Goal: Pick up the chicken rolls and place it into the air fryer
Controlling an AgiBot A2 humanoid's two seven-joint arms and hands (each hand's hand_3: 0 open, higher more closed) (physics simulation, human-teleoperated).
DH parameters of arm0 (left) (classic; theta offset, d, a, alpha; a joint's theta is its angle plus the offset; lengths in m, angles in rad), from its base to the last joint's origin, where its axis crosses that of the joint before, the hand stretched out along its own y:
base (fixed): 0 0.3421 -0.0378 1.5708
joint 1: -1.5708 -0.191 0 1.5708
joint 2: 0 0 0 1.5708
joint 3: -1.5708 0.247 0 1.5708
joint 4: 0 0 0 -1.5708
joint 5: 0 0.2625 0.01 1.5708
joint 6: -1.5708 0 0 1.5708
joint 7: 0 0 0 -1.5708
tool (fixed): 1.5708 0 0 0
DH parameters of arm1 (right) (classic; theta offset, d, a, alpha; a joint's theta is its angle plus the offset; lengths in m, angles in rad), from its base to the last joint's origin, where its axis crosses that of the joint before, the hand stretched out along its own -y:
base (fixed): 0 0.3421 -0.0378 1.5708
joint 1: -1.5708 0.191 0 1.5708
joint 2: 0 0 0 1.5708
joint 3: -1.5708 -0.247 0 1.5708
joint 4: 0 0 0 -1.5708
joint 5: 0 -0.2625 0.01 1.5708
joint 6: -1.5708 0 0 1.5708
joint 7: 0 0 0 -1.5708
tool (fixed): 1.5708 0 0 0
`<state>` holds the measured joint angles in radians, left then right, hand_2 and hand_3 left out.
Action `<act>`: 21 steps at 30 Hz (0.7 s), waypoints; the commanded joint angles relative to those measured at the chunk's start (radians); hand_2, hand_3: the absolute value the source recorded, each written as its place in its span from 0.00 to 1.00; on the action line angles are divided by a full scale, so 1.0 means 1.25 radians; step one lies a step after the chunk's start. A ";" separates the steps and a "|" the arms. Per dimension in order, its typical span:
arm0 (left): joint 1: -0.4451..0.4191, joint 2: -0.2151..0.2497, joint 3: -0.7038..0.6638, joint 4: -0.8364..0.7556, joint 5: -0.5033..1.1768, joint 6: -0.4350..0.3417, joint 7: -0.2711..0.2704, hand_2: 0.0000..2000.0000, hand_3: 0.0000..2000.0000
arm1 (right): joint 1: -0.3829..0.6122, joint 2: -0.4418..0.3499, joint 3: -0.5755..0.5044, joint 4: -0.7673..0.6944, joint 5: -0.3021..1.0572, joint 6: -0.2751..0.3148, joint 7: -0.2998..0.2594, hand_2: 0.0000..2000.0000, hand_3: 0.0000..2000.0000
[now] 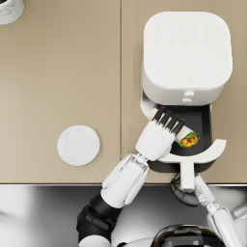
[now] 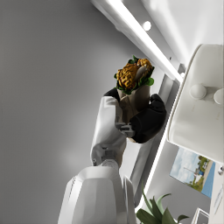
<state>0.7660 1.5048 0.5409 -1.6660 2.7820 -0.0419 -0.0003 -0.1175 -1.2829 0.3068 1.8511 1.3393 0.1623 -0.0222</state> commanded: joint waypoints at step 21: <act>-0.148 -0.158 -0.240 -0.153 0.001 0.032 0.000 0.00 0.00 | -0.018 -0.022 -0.051 0.002 0.000 0.176 0.012 1.00 1.00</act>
<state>0.6098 1.3284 0.3447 -1.8029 2.7831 -0.0012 0.0001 -0.1411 -1.3095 0.2415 1.8531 1.3392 0.3879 -0.0076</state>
